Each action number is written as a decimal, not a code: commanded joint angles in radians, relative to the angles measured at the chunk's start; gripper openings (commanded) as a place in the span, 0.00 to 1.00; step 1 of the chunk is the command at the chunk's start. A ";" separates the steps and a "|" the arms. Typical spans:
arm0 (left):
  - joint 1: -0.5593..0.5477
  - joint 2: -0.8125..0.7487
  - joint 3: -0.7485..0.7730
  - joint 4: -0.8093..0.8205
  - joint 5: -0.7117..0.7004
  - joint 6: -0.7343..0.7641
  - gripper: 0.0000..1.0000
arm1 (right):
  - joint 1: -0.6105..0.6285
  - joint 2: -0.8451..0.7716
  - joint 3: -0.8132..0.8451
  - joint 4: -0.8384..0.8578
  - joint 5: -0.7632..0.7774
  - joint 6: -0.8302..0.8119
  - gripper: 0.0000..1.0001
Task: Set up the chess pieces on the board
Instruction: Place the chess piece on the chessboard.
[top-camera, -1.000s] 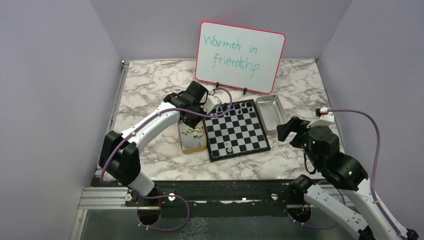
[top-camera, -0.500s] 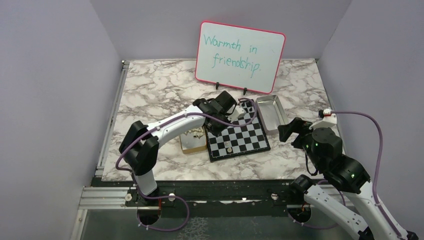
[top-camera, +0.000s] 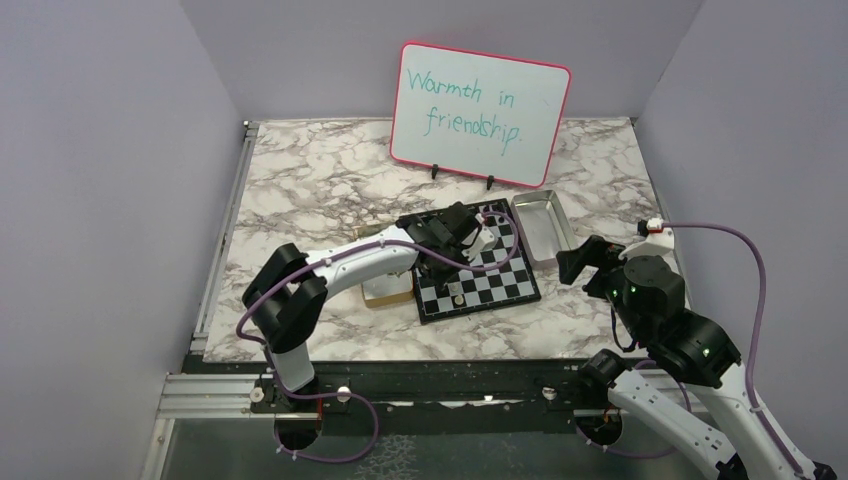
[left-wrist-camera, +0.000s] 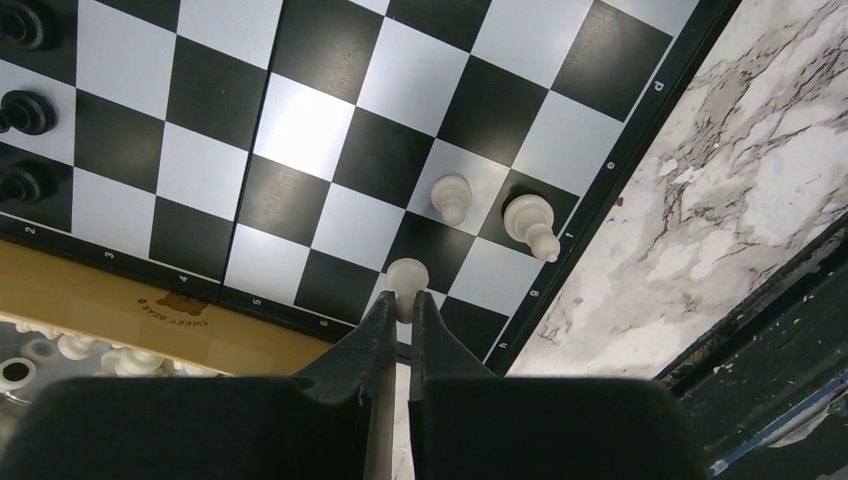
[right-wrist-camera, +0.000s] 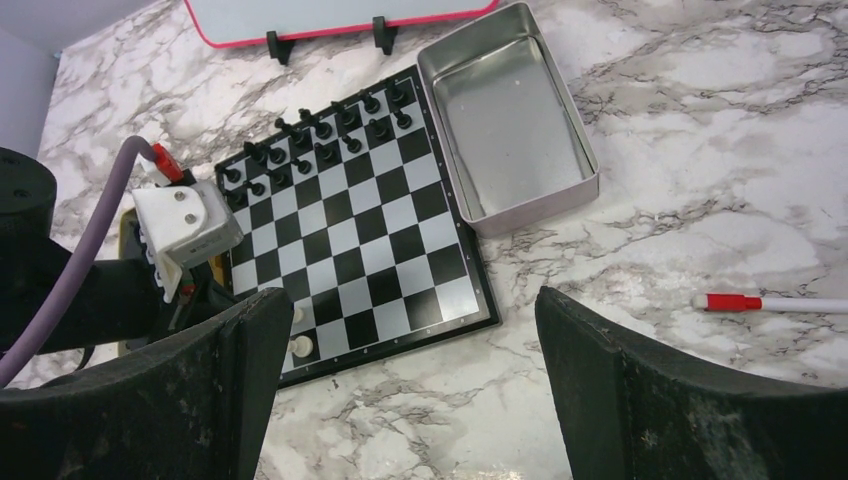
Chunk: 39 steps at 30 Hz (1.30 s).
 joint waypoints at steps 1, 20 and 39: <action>-0.017 0.023 -0.018 0.030 -0.030 -0.018 0.07 | 0.008 -0.010 0.023 -0.027 0.024 0.008 0.96; -0.033 0.098 0.015 -0.005 -0.027 0.007 0.16 | 0.009 -0.006 0.011 -0.017 0.032 0.003 0.96; -0.034 0.070 0.023 -0.019 -0.016 0.015 0.35 | 0.008 -0.004 0.002 -0.007 0.038 -0.002 0.96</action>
